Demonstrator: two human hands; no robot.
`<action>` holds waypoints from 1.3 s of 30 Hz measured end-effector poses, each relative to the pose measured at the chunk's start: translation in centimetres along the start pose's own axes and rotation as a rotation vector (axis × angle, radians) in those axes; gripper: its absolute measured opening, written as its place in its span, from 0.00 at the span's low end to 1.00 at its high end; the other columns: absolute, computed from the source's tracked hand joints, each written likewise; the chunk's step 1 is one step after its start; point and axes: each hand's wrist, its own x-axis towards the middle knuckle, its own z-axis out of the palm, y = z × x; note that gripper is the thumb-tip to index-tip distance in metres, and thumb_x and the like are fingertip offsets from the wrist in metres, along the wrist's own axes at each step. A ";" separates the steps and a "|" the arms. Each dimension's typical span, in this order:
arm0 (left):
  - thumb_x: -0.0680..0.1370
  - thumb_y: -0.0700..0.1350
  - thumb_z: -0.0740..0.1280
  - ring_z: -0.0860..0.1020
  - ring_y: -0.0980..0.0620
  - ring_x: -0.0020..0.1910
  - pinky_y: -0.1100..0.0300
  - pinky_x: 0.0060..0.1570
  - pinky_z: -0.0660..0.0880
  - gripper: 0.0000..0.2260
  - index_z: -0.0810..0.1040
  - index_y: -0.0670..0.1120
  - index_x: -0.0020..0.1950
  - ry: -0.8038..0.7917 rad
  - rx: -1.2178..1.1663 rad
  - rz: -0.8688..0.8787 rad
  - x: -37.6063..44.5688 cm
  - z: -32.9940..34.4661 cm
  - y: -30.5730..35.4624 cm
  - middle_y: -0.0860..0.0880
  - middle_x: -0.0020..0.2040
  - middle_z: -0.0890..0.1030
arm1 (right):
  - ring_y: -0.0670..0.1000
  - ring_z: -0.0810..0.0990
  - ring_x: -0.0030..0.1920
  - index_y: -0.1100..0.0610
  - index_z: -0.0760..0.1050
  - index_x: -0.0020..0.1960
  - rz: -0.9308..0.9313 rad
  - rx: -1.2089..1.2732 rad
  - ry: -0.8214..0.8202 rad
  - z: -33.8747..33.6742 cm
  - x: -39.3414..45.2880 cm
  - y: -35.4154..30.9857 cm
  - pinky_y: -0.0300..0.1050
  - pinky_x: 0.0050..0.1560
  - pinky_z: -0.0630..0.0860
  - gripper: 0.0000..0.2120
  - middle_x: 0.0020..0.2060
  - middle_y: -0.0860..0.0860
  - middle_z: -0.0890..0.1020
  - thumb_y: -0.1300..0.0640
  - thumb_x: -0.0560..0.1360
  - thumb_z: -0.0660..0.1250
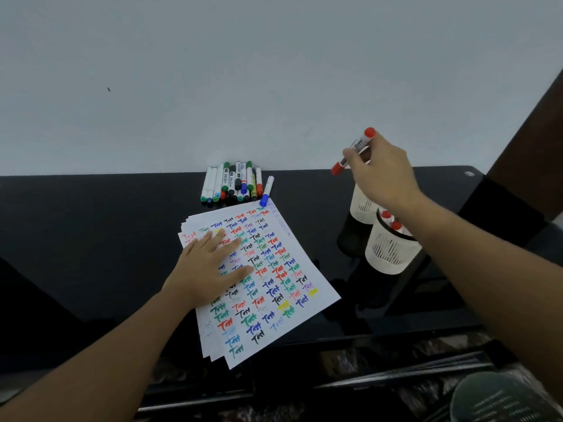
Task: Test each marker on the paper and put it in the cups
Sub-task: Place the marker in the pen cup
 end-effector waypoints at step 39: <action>0.67 0.83 0.54 0.55 0.49 0.80 0.45 0.79 0.53 0.45 0.61 0.62 0.80 0.013 -0.047 -0.020 1.6 -1.4 -1.9 0.53 0.82 0.58 | 0.50 0.80 0.46 0.49 0.79 0.53 -0.265 -0.176 -0.289 4.3 -1.1 -2.5 0.49 0.48 0.78 0.08 0.42 0.43 0.81 0.47 0.82 0.65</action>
